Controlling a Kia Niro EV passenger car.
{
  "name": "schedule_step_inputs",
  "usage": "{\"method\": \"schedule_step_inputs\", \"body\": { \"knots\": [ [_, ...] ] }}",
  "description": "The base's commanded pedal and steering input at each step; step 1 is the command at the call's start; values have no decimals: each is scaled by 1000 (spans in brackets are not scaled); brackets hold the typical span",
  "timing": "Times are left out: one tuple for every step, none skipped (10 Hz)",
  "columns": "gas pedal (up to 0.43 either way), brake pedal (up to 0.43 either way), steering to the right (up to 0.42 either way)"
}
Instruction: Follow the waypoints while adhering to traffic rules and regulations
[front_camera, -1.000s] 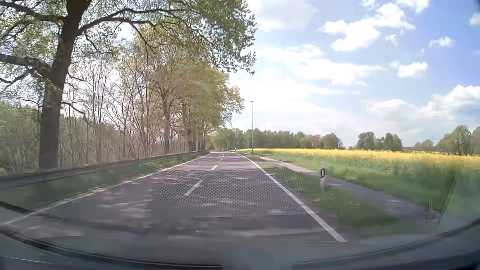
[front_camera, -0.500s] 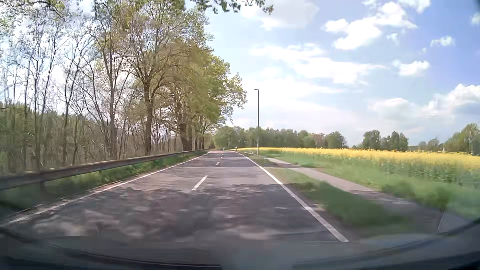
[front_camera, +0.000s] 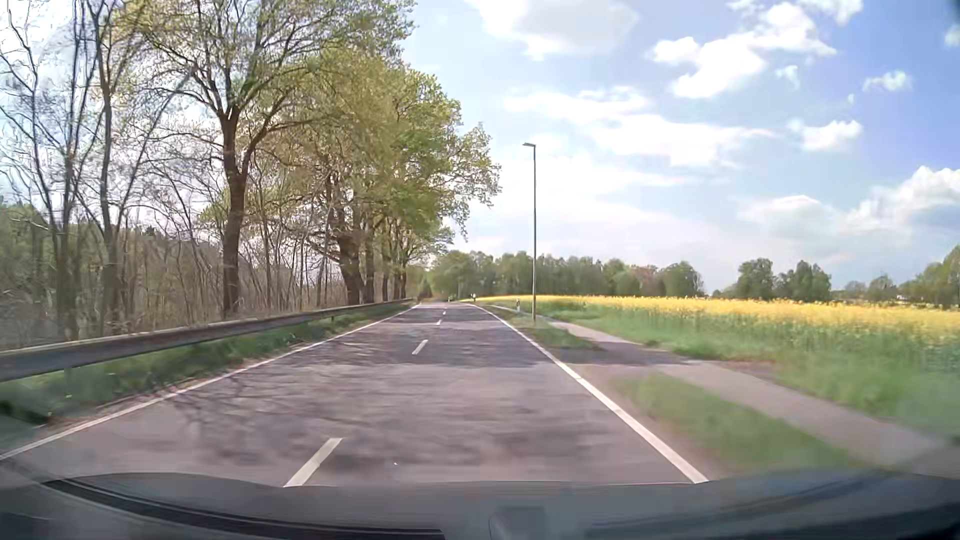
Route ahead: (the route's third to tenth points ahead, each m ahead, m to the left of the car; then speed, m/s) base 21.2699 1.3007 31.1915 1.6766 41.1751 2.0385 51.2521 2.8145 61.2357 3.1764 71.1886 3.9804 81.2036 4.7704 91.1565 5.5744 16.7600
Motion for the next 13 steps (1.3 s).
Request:
{"method": "schedule_step_inputs", "body": {
  "knots": [
    [130,0,-7],
    [130,0,-7],
    [130,0,-7],
    [130,0,-7],
    [118,0,-7],
    [110,0,-7],
    [87,0,-7],
    [87,0,-7],
    [87,0,-7],
    [87,0,-7],
    [87,0,-7],
    [87,0,-7],
    [87,0,-7]
  ]
}}
